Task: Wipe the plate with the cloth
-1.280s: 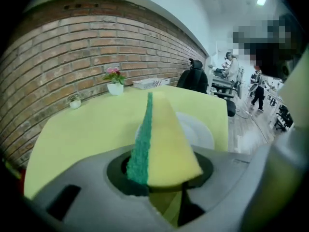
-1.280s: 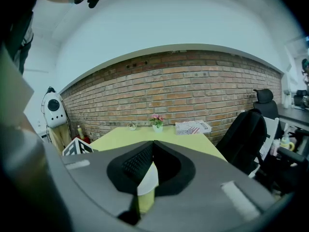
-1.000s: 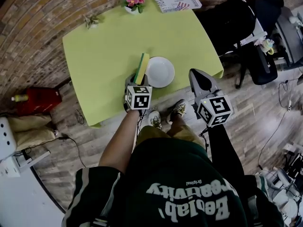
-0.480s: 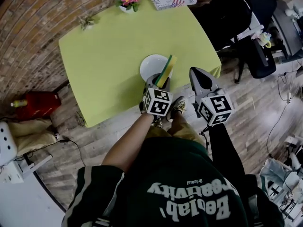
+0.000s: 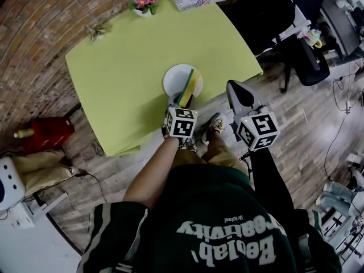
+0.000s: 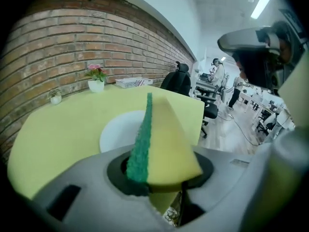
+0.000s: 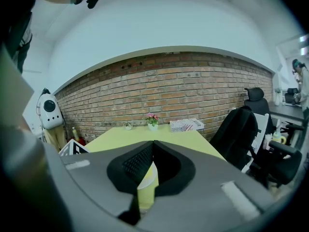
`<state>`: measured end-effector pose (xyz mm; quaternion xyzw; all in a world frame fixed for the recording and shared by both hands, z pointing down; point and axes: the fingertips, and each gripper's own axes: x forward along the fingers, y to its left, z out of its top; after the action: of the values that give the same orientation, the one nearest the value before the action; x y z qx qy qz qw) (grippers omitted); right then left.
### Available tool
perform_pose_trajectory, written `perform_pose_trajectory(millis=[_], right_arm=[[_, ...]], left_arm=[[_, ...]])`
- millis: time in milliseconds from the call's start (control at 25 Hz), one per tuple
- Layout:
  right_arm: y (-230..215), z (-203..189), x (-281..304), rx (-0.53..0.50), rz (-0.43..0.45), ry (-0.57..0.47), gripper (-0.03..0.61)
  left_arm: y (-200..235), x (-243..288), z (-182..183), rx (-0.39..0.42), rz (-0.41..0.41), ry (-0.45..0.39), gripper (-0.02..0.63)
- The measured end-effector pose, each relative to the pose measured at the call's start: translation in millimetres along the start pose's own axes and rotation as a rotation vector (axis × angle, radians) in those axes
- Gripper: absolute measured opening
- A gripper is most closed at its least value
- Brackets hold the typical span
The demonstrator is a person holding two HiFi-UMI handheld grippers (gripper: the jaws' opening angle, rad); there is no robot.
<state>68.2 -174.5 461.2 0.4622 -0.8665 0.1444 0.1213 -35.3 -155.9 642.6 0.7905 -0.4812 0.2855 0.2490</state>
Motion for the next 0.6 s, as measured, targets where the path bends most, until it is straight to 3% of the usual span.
perform_pose_trajectory(millis=[360, 600], right_arm=[[17, 4, 7, -0.011, 0.034, -0.012, 0.014], [24, 9, 8, -0.012, 0.044, -0.025, 0.014]], left_arm=[[72, -31, -15, -0.080, 0.140, -0.007, 0.127], [82, -45, -12, -0.068, 0.157, -0.037, 0.127]])
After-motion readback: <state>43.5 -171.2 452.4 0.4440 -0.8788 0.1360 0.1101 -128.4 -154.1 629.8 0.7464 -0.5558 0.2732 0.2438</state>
